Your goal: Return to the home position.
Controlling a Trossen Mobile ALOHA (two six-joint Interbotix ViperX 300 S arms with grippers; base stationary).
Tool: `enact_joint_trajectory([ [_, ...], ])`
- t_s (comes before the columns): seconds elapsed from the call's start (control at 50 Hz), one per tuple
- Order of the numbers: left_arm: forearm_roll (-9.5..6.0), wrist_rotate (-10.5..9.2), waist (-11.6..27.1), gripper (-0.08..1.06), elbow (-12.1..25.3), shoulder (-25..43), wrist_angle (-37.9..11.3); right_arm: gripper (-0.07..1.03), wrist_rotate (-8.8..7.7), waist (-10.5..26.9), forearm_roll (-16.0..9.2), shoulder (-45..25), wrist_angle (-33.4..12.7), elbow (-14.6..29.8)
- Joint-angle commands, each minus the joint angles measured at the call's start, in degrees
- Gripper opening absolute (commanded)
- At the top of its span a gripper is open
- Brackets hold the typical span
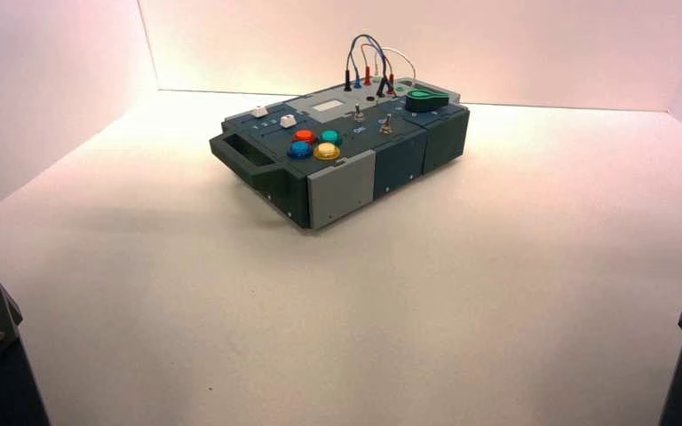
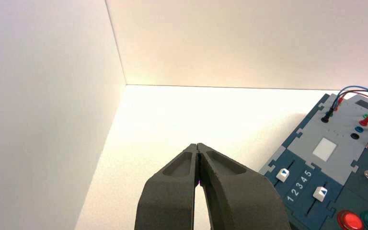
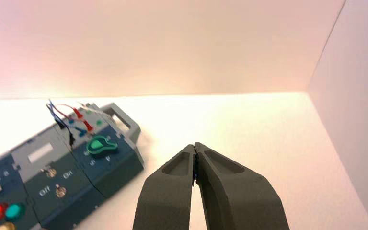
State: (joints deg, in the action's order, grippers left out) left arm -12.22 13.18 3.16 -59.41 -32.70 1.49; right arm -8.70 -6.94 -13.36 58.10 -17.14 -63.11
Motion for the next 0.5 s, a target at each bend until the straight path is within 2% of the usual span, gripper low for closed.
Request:
enact_joint_trajectory([
  [0.02,-0.09,0.00,0.2,-0.03,0.7,-1.0,0.7,-0.02,0.18,0.1,-0.6,2.3,1.0,0.0],
  [0.32,0.00,0.00,0.3,-0.03,0.4,-1.2,0.7,-0.02,0.26,0.1,-0.9,3.3,1.8,-0.7],
  [0.5,0.00,0.00,0.5,-0.03,-1.6,-5.3,1.2,-0.02,0.26,0.1,-1.0,3.2,1.8,-0.7],
])
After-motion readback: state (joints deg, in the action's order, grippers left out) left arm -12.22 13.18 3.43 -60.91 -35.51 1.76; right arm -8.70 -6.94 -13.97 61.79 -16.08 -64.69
